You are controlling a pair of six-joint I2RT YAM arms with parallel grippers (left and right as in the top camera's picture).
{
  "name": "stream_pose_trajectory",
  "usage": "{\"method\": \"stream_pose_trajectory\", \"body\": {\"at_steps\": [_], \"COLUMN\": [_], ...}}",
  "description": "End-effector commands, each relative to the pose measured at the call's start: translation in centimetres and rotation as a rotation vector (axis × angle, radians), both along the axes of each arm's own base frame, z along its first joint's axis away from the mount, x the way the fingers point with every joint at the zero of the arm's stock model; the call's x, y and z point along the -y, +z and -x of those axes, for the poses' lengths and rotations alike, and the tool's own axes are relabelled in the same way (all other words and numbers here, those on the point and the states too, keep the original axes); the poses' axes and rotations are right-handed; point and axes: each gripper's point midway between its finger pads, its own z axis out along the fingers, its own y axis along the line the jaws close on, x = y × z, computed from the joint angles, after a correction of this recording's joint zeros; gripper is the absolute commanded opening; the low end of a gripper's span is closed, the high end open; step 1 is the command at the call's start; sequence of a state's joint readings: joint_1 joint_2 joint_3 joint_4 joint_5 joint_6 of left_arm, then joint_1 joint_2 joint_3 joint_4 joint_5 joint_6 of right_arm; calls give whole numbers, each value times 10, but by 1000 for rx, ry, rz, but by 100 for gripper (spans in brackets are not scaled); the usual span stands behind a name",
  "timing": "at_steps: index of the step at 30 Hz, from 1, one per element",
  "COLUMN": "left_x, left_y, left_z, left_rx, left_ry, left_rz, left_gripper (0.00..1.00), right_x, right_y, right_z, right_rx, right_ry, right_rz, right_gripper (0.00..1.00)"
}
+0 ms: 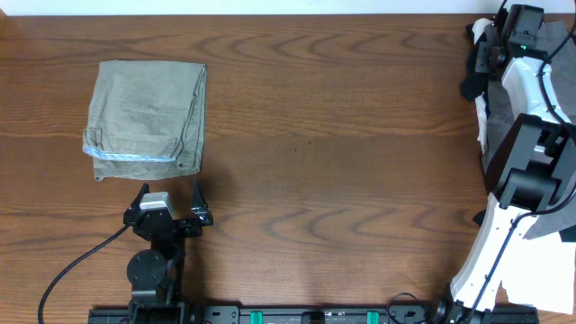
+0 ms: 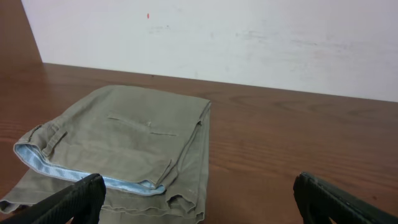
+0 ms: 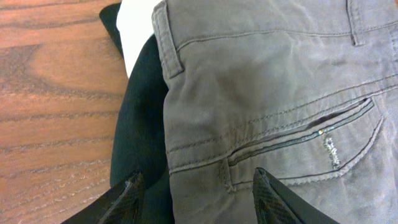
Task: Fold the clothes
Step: 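Lower the right gripper and grasp the grey shorts waistband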
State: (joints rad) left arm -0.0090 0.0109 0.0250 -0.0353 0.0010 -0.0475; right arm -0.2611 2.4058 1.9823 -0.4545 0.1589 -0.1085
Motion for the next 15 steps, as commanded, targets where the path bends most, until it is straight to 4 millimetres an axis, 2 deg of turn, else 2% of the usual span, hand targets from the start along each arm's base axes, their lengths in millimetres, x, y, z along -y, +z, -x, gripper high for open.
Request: {"method": "stream_pose_trajectory", "body": {"at_steps": [1,7,15], "left_x": [0,0,0], "left_y": [-17,-17,-17], "left_z": [1,1,1], "left_rx": [-49,-49,-49], "left_ry": [0,0,0], "left_rz": [-11,-11,-11], "left_gripper": [98,98,98], "right_x": [5,20,35], "right_y": [22,16,14], "right_z": [-1,3,10], "right_rx": [42,37,37], "right_ry": [-19,-44,-90], "right_rz": [-5,-7,-23], "right_gripper": [53,53,47]}}
